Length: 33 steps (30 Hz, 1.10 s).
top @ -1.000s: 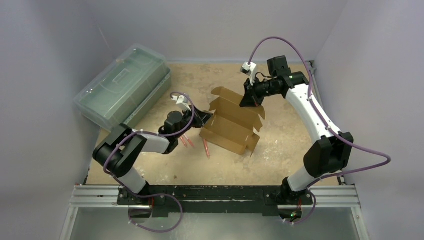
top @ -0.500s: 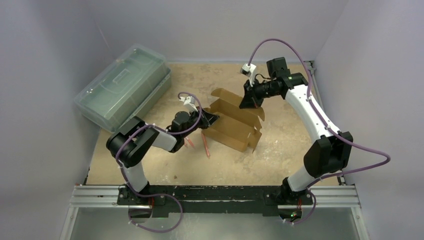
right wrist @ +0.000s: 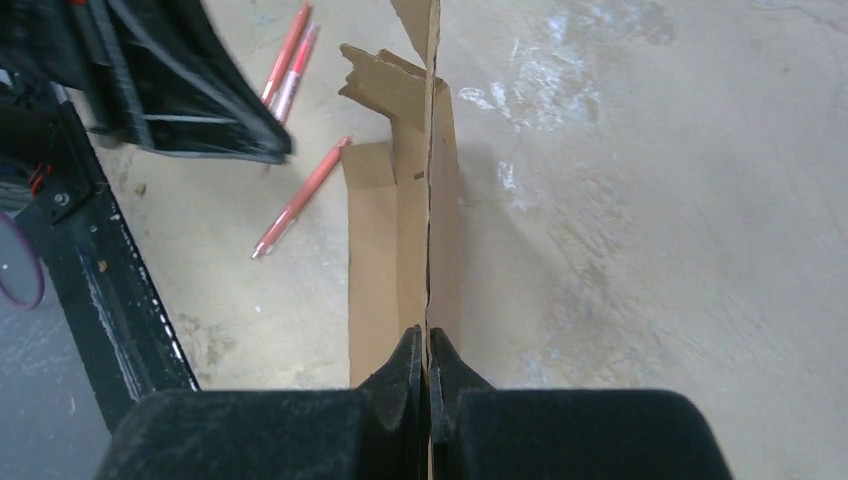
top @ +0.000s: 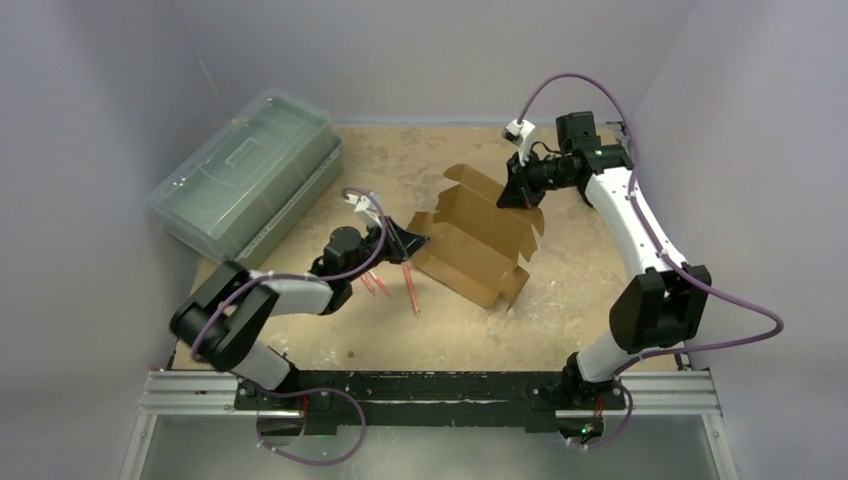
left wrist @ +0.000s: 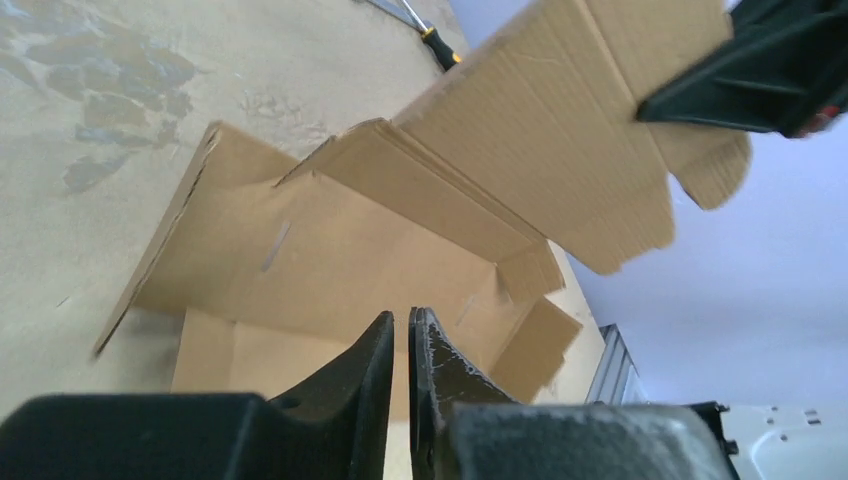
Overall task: Fold the paper box
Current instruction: Fold the paper box at the center of the board.
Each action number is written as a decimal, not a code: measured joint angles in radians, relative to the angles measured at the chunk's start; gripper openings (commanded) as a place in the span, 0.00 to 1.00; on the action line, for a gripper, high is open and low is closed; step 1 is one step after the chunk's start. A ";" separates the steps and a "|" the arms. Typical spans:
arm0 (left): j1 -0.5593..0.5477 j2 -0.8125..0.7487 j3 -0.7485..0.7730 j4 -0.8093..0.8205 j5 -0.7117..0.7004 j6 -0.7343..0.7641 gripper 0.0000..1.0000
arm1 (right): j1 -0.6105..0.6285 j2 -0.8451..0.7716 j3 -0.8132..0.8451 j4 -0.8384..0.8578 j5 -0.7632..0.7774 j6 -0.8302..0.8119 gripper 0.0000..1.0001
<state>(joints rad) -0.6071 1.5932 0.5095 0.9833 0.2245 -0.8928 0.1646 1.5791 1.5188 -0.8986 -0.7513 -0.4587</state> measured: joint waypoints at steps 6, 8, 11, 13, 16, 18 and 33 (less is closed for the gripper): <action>0.025 -0.315 -0.085 -0.249 -0.038 0.148 0.46 | -0.021 0.000 0.003 -0.012 -0.004 -0.046 0.00; 0.030 -0.374 -0.100 -0.325 -0.066 0.197 0.50 | -0.019 0.000 0.003 -0.017 -0.011 -0.065 0.00; 0.043 -0.389 -0.110 -0.402 -0.092 0.253 0.50 | -0.020 0.000 0.003 -0.024 -0.027 -0.087 0.00; 0.053 -0.369 -0.110 -0.428 -0.099 0.280 0.51 | -0.020 0.000 0.003 -0.032 -0.030 -0.114 0.00; 0.065 -0.313 -0.109 -0.434 -0.102 0.308 0.51 | -0.013 0.000 0.003 -0.069 -0.029 -0.179 0.00; 0.070 -0.283 -0.111 -0.423 -0.102 0.311 0.51 | 0.001 -0.003 -0.004 -0.084 -0.025 -0.217 0.00; 0.077 -0.119 -0.137 -0.149 -0.052 0.274 0.49 | 0.043 -0.083 -0.078 -0.081 -0.023 -0.288 0.00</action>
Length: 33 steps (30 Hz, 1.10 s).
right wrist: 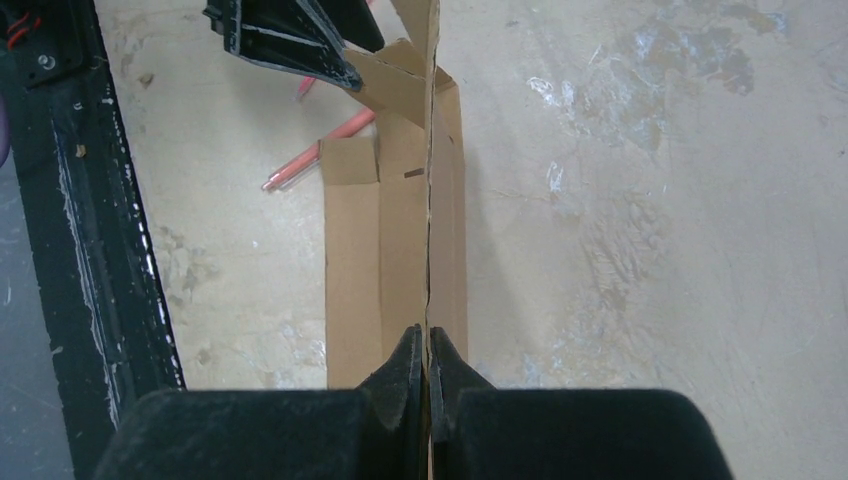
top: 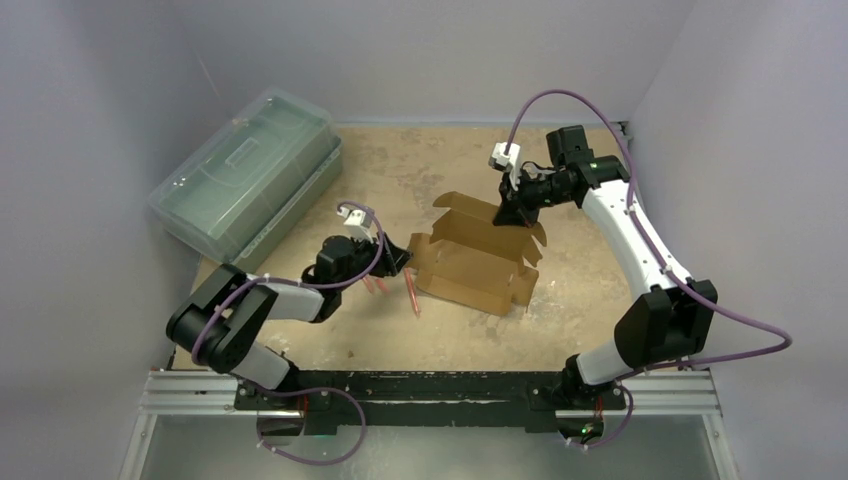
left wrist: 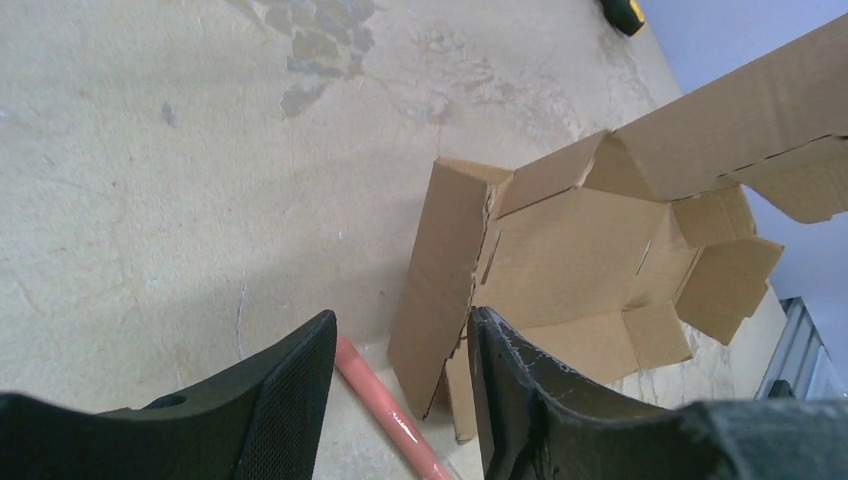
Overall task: Fold the paper box
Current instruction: Fold the paper box at the center of the board.
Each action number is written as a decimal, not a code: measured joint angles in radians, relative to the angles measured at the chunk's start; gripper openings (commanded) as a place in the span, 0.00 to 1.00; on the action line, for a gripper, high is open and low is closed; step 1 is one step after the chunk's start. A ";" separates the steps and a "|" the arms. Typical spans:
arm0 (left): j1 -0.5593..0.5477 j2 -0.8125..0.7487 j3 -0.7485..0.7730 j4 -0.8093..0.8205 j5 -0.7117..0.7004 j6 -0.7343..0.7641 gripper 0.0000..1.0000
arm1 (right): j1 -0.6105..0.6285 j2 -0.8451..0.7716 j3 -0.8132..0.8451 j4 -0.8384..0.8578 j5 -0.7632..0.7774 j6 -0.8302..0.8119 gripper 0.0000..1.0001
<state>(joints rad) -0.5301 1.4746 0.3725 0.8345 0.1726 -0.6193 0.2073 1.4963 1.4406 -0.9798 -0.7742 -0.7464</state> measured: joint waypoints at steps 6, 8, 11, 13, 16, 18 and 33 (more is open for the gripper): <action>0.000 0.118 0.004 0.085 0.050 -0.044 0.10 | 0.000 0.000 -0.001 0.007 0.002 0.004 0.00; 0.000 0.143 0.011 0.108 0.070 -0.055 0.04 | 0.000 0.000 -0.002 0.013 0.006 0.008 0.00; 0.000 0.153 0.016 0.138 0.091 -0.074 0.00 | 0.000 0.000 -0.010 0.034 0.027 0.021 0.00; 0.000 0.153 0.020 0.154 0.101 -0.078 0.00 | 0.003 0.000 -0.011 0.043 0.039 0.027 0.00; 0.000 0.153 0.039 0.152 0.112 -0.077 0.00 | 0.020 0.000 -0.011 0.063 0.061 0.037 0.00; -0.003 0.153 0.059 0.148 0.113 -0.072 0.00 | 0.038 0.000 -0.011 0.073 0.076 0.043 0.00; -0.086 0.138 0.128 0.061 0.061 0.215 0.00 | 0.100 -0.087 -0.198 0.254 0.080 0.110 0.00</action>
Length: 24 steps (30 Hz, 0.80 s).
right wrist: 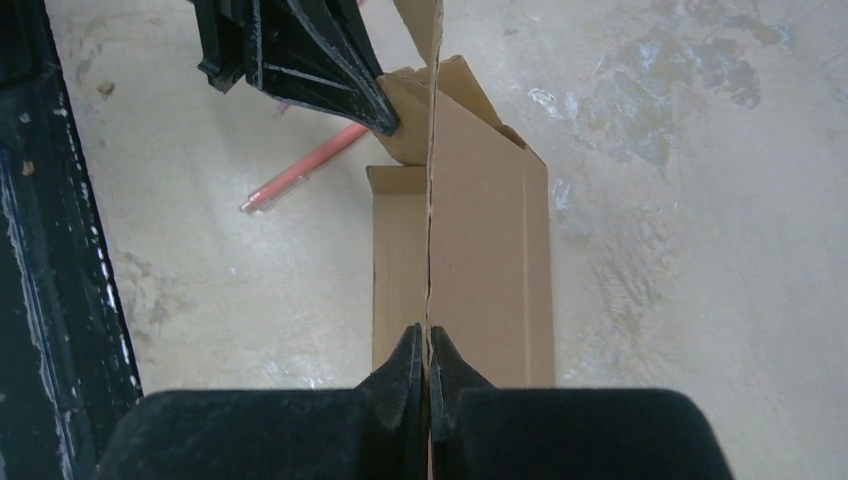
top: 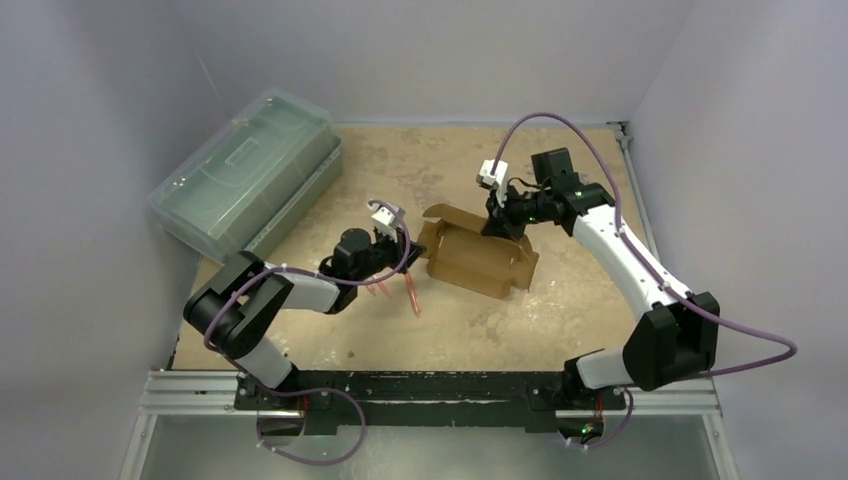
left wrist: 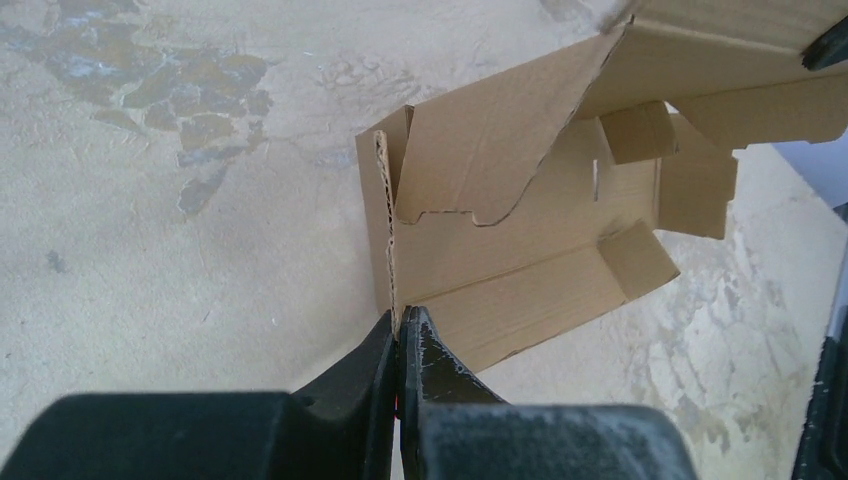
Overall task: Fold the paper box
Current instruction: Fold the paper box at the center of the board.
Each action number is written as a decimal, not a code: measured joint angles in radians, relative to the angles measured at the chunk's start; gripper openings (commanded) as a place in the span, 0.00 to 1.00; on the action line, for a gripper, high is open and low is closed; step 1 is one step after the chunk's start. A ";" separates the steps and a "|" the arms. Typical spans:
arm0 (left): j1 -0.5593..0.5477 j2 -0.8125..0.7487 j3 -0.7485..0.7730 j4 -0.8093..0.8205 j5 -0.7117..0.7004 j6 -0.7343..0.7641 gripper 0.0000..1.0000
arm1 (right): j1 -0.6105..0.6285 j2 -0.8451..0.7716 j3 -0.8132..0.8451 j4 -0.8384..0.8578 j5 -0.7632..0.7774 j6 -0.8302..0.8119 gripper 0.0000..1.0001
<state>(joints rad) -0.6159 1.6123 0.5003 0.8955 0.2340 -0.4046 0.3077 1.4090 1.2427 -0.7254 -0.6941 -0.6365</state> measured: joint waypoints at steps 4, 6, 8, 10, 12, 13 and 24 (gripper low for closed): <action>-0.008 -0.004 -0.021 0.010 -0.026 0.027 0.00 | 0.000 -0.035 -0.076 0.088 -0.004 0.089 0.00; -0.008 -0.005 -0.042 0.033 -0.045 0.031 0.00 | -0.001 -0.056 -0.112 0.138 -0.004 0.138 0.00; -0.008 -0.006 -0.064 0.056 -0.062 0.030 0.00 | -0.003 -0.076 -0.147 0.190 -0.002 0.187 0.00; -0.008 -0.006 -0.081 0.077 -0.076 0.029 0.00 | -0.006 -0.092 -0.180 0.238 0.004 0.231 0.00; -0.009 -0.006 -0.092 0.091 -0.087 0.029 0.00 | -0.008 -0.117 -0.222 0.295 0.018 0.274 0.00; -0.010 -0.006 -0.095 0.095 -0.090 0.030 0.00 | -0.008 -0.129 -0.238 0.316 0.024 0.294 0.00; -0.047 -0.006 -0.097 0.119 -0.108 0.094 0.00 | -0.008 -0.138 -0.256 0.360 0.034 0.379 0.00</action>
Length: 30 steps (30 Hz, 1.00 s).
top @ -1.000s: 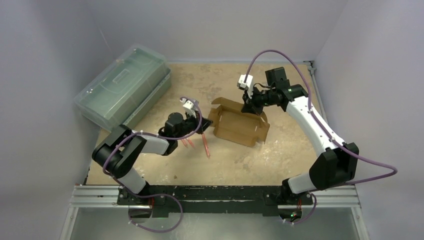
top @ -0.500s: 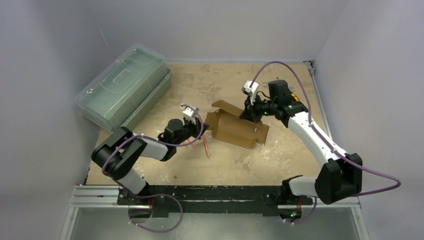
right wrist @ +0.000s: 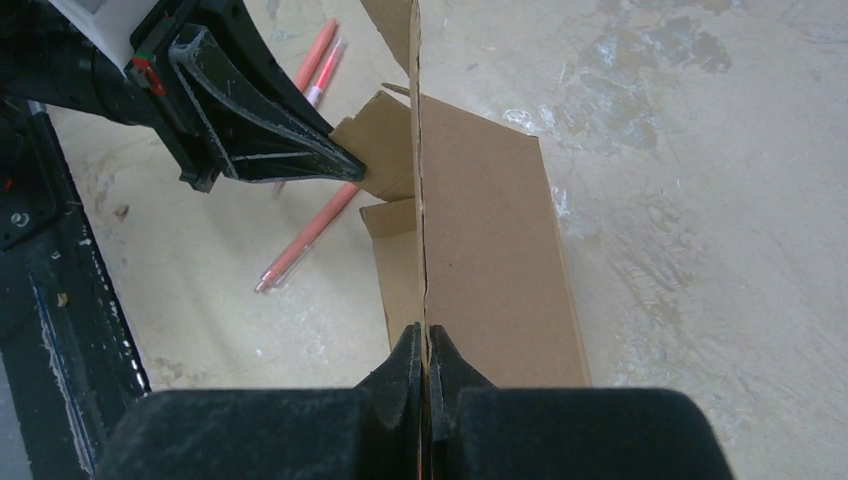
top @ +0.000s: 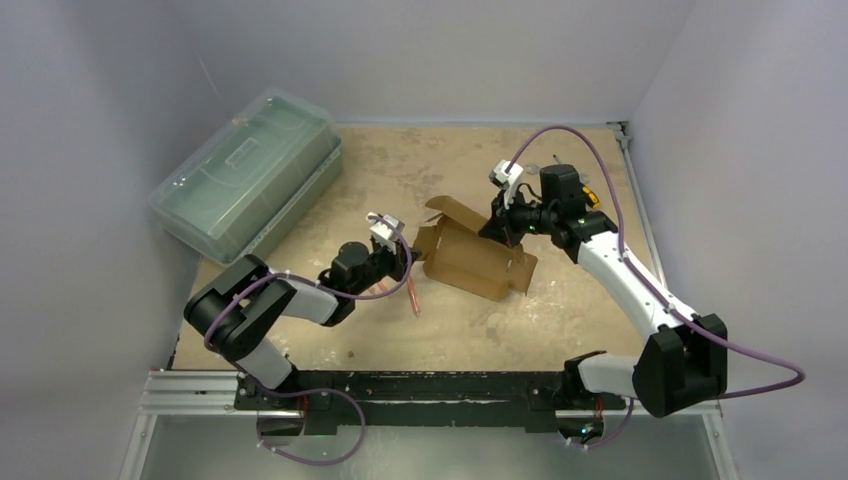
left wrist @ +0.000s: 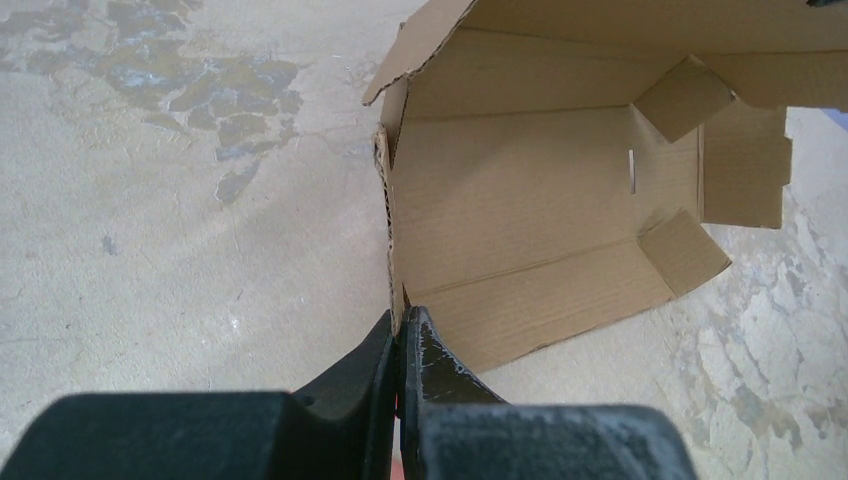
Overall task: Fold the paper box
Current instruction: Fold the paper box at the center of the board.
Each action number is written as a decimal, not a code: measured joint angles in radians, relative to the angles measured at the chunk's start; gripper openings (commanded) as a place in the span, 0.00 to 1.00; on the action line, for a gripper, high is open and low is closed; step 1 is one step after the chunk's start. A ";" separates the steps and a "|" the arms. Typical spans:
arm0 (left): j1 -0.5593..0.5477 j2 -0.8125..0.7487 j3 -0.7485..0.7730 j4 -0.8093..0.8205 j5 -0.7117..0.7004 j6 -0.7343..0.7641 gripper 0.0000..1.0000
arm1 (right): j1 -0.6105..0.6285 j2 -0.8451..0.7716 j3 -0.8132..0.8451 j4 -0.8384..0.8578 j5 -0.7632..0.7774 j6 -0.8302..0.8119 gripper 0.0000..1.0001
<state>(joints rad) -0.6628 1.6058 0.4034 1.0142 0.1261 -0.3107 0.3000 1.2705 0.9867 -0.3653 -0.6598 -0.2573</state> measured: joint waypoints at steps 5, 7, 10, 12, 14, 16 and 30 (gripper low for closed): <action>-0.019 -0.004 0.000 -0.005 -0.026 0.049 0.00 | 0.000 0.000 0.000 0.000 0.000 0.021 0.00; -0.024 -0.007 0.004 -0.014 -0.036 0.070 0.00 | 0.000 0.001 0.000 0.000 0.000 0.029 0.00; -0.032 -0.013 0.023 -0.048 -0.052 0.100 0.00 | 0.000 0.011 0.000 0.000 -0.002 0.032 0.00; -0.036 -0.016 0.040 -0.079 -0.059 0.123 0.00 | 0.000 0.021 0.000 -0.003 -0.006 0.029 0.00; -0.041 -0.020 0.059 -0.114 -0.066 0.144 0.00 | 0.000 0.037 0.006 -0.018 -0.011 0.019 0.00; -0.046 -0.026 0.078 -0.151 -0.077 0.168 0.00 | 0.000 0.051 0.018 -0.034 -0.015 0.007 0.00; -0.061 -0.043 0.122 -0.266 -0.167 0.256 0.00 | 0.009 0.058 0.091 -0.145 -0.096 -0.032 0.00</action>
<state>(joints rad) -0.7242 1.5627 0.5251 0.7479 -0.0414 -0.0551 0.3088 1.3281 1.0779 -0.5106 -0.7555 -0.2890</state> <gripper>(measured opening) 0.009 0.008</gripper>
